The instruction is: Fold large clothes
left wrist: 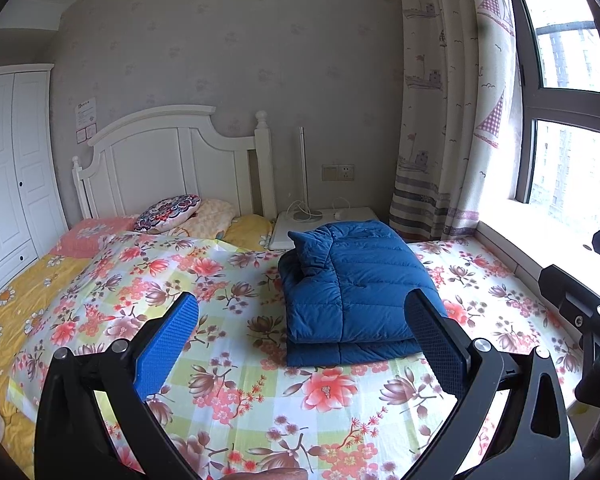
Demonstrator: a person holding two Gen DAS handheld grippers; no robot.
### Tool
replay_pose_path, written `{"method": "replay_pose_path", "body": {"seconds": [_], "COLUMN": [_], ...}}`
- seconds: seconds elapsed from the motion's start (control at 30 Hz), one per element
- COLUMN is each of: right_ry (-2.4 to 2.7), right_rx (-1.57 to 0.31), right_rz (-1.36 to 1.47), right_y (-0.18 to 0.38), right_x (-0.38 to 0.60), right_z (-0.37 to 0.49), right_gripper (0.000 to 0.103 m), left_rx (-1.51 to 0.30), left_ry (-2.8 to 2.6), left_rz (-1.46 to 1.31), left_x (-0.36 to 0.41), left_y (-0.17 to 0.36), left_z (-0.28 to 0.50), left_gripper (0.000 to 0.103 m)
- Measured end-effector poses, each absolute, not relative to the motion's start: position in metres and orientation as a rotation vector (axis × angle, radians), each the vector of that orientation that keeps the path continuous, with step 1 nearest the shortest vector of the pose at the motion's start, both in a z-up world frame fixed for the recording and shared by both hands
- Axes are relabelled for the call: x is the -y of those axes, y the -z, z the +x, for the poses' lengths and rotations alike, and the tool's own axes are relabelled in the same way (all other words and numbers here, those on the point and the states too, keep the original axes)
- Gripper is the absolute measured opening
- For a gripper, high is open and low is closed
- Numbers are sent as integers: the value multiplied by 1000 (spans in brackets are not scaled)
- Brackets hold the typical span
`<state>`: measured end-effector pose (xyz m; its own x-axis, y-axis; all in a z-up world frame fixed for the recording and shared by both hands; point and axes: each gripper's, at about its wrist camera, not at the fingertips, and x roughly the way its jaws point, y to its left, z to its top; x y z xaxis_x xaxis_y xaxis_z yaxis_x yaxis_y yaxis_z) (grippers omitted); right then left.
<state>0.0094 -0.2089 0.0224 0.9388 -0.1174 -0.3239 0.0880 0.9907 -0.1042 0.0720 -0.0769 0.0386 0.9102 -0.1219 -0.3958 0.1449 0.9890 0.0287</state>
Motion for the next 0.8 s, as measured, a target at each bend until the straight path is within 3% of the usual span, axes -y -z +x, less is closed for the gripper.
{"method": "replay_pose_path", "body": {"seconds": [0.8], "right_ry": [101], "right_rx": [-336], "right_rz": [-90], "right_y": [-21], "right_x": [203], "right_z": [9], "right_gripper": [101], "left_rx": [-406], "left_ry": [133], "left_rz": [58], "left_x": [73], "left_y": [-35], "left_z": [71], "left_gripper": [99]}}
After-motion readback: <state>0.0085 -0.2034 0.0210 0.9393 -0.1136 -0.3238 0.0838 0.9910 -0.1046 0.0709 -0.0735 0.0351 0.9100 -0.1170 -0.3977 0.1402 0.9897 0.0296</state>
